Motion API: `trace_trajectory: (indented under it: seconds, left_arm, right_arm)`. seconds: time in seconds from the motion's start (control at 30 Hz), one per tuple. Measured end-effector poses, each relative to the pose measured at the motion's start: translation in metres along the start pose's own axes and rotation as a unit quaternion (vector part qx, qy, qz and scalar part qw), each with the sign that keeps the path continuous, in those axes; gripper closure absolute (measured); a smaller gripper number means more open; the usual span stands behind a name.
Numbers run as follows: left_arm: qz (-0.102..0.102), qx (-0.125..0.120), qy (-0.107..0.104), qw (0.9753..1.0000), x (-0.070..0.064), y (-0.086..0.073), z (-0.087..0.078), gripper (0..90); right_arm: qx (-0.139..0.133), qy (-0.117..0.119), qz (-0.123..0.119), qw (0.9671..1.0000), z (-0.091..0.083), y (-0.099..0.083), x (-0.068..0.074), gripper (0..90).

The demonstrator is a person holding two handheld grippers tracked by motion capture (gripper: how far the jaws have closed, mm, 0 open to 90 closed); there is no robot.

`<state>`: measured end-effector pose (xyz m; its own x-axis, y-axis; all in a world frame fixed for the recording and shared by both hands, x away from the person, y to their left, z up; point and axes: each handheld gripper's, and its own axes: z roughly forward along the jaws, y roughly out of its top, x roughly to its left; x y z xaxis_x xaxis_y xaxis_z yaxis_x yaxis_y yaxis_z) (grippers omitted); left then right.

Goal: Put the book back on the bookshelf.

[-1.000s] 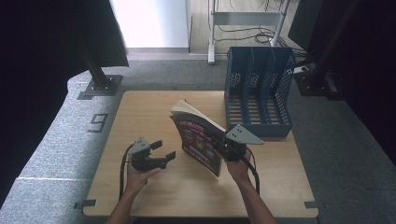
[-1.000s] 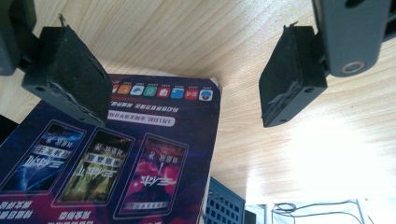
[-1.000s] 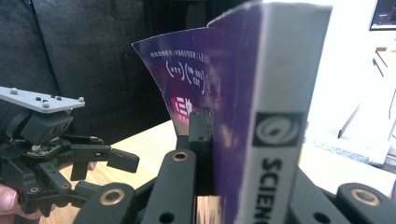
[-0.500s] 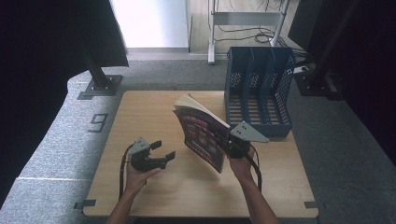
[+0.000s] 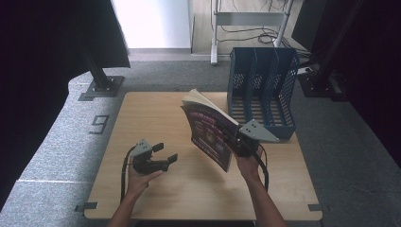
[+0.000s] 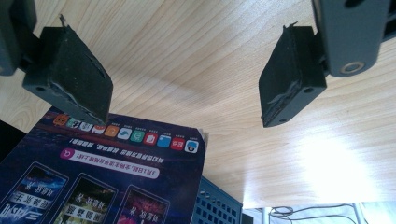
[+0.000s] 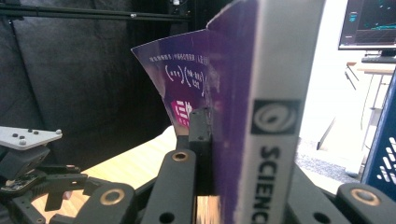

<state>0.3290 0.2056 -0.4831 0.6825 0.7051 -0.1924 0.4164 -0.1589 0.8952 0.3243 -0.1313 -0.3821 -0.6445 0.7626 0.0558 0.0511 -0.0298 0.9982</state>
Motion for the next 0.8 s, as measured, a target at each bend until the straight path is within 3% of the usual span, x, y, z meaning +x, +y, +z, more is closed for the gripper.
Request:
trace_trajectory:
  seconds: [0.8]
  left_arm:
    - [0.001, 0.007, -0.002, 1.0, -0.001, -0.002, 0.004, 17.9]
  right_arm:
    - [-0.016, -0.021, 0.0, 0.9997, -0.005, 0.014, -0.011, 81.5]
